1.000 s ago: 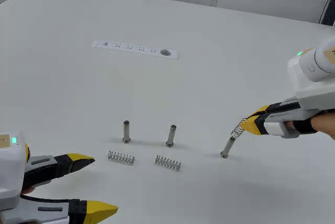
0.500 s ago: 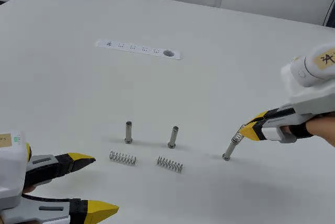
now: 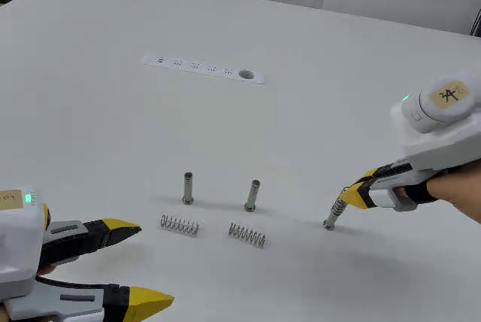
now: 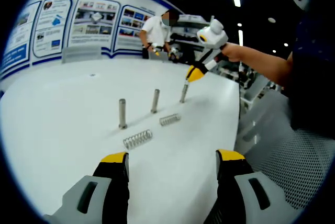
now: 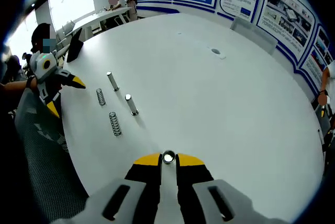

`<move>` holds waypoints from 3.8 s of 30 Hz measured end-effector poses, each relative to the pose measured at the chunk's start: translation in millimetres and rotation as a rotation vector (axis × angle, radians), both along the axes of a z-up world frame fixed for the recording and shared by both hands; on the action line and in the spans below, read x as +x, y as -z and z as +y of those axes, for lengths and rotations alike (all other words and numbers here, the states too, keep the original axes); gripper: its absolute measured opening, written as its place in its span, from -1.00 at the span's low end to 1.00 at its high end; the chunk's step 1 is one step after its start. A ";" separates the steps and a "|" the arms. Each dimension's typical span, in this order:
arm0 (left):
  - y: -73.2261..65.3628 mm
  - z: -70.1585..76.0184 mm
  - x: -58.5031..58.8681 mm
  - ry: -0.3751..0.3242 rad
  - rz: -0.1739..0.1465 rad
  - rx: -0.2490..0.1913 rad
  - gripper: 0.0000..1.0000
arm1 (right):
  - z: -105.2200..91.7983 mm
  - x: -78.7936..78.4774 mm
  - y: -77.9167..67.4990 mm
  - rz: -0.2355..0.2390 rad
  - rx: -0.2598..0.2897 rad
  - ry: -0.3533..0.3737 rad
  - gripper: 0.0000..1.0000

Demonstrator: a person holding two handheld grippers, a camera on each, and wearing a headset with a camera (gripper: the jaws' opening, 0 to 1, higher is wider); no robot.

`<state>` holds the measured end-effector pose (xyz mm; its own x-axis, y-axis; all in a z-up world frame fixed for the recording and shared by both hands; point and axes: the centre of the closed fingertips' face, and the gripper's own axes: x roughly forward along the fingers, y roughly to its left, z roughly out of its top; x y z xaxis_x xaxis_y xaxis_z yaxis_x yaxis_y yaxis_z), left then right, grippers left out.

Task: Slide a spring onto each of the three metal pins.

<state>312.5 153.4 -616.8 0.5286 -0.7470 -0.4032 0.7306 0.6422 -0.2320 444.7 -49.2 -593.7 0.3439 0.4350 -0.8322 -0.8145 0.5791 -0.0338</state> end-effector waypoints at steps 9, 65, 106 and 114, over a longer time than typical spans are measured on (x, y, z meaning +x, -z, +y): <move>1.2 0.2 -0.1 0.001 0.004 0.005 0.37 | 2.1 1.1 13.2 0.011 -0.003 0.008 -0.76; 0.8 -0.7 -0.9 0.009 0.002 0.012 0.36 | 8.1 -13.6 27.2 -0.001 -0.001 -0.022 -0.69; 1.4 0.5 -0.7 0.006 0.003 0.012 0.35 | 103.6 -57.1 58.8 0.056 -0.069 -0.435 -0.67; 2.1 -0.2 -1.2 0.009 0.007 0.010 0.35 | 104.7 -57.0 68.2 0.067 -0.106 -0.483 -0.68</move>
<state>311.4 153.2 -618.8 0.5189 -0.7476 -0.4145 0.7348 0.6379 -0.2306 387.7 55.6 -661.9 0.0680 0.4433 -0.8938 -0.9913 0.1312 -0.0104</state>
